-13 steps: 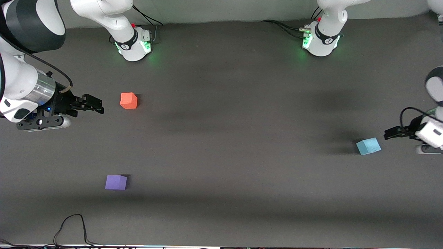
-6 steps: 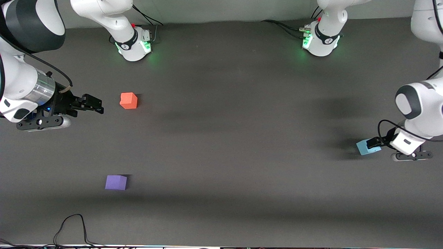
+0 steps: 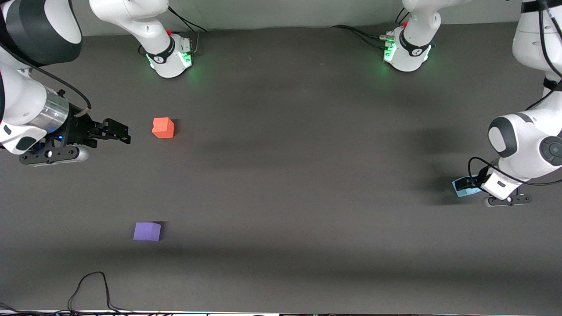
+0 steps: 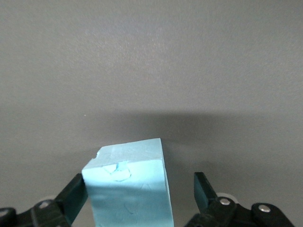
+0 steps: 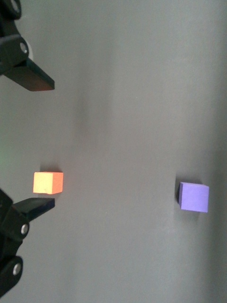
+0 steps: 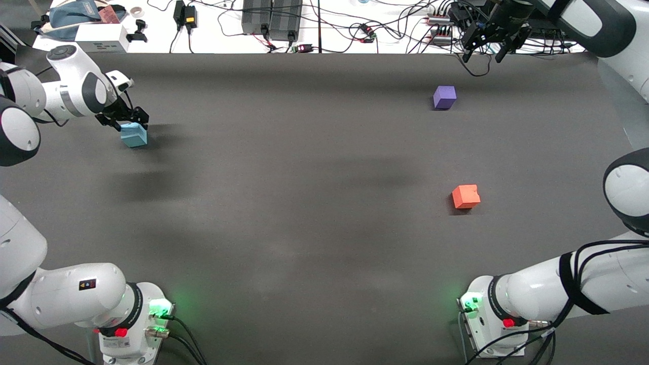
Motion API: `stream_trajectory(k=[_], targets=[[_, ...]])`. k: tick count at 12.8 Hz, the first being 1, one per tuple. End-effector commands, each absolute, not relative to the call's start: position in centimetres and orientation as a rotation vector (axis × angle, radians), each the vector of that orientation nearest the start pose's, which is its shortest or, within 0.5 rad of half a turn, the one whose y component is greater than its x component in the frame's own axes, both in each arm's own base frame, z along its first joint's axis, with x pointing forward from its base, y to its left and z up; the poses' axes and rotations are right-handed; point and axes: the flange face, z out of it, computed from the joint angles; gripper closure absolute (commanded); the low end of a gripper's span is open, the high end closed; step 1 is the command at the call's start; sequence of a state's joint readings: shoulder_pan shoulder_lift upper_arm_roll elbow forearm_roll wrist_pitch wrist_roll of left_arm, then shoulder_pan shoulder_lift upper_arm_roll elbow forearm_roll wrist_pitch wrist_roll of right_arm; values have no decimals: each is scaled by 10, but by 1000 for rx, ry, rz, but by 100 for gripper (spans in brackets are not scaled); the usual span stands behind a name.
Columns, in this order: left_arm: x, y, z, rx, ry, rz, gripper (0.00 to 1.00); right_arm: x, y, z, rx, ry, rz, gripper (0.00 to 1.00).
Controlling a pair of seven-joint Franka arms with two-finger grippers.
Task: Place blue block between orange and purple blocks
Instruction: 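Close the left gripper on the light blue block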
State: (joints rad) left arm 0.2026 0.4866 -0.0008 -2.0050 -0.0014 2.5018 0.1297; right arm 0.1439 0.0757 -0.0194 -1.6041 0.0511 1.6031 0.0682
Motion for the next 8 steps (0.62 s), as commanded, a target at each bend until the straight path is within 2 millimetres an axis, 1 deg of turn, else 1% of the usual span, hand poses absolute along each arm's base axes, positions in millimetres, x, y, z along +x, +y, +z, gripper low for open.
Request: stream_trajectory(k=[1, 2, 3, 4, 5, 6, 7, 8], targets=[[592, 123, 214, -3142, -140, -1, 22, 561, 77, 582, -3168, -95, 153, 0], [591, 122, 212, -3144, -145, 30, 43, 557, 76, 589, -3171, -95, 146, 0], [590, 121, 214, -3146, -145, 37, 55, 555, 76, 591, -3170, -98, 148, 0], [591, 121, 219, -3145, -147, 30, 62, 552, 77, 592, -3171, -100, 172, 0], [593, 122, 225, -3145, -136, 35, 62, 552, 78, 595, -3172, -104, 165, 0], [598, 126, 243, -3143, -125, 43, 62, 551, 82, 595, -3178, -116, 166, 0], [607, 126, 267, -3141, -109, 63, 62, 549, 87, 596, -3181, -131, 180, 0], [616, 124, 298, -3144, -93, 87, 62, 547, 87, 602, -3188, -130, 182, 0]])
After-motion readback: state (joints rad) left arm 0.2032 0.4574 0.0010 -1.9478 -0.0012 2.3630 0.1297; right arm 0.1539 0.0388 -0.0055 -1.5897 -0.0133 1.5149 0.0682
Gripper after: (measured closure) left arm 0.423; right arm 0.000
